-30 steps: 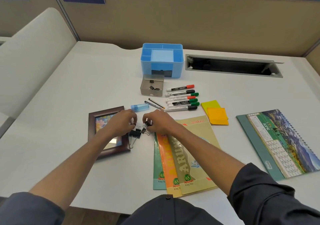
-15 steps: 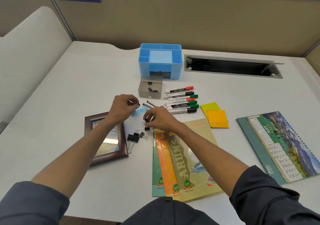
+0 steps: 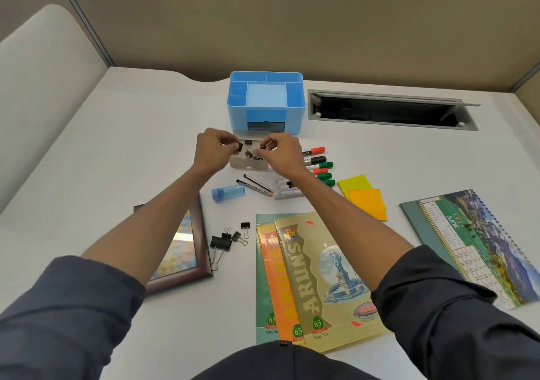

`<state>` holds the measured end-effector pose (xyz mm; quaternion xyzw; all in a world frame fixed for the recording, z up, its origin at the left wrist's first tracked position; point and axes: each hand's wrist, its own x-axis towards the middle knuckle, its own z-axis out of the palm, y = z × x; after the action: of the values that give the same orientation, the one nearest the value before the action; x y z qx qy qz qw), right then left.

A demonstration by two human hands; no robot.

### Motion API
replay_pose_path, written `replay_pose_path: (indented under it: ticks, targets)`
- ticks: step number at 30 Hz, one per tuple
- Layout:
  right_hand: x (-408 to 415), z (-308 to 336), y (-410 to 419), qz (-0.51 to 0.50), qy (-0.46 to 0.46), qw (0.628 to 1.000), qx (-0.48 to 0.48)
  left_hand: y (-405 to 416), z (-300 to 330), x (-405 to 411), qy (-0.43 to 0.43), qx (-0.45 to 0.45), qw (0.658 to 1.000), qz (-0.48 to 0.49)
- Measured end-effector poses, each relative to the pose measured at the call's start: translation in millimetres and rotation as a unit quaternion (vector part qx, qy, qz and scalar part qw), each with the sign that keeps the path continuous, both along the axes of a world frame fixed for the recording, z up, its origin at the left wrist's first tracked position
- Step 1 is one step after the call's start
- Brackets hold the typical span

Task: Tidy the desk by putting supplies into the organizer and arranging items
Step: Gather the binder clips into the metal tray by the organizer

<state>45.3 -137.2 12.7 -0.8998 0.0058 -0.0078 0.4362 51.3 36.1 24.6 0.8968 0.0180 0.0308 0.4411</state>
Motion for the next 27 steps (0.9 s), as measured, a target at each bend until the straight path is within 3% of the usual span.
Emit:
replay_pose_path:
  ticks: [11,16,27]
  targets:
    - [0.6,-5.6,-0.4,0.001,-0.002,1.0,-0.007,9.2,-9.2,-7.2,-0.007,0.033,0.998,-0.049]
    - [-20.1,-15.0,-0.7,0.068,0.012,0.998,-0.012,15.0,-14.5,-29.0,-0.019,0.066,0.996,-0.057]
    - [-68.4,-18.8,6.4,0.225,0.059,0.966,-0.109,31.3,-21.6,-88.6,0.044,0.136,0.981,-0.13]
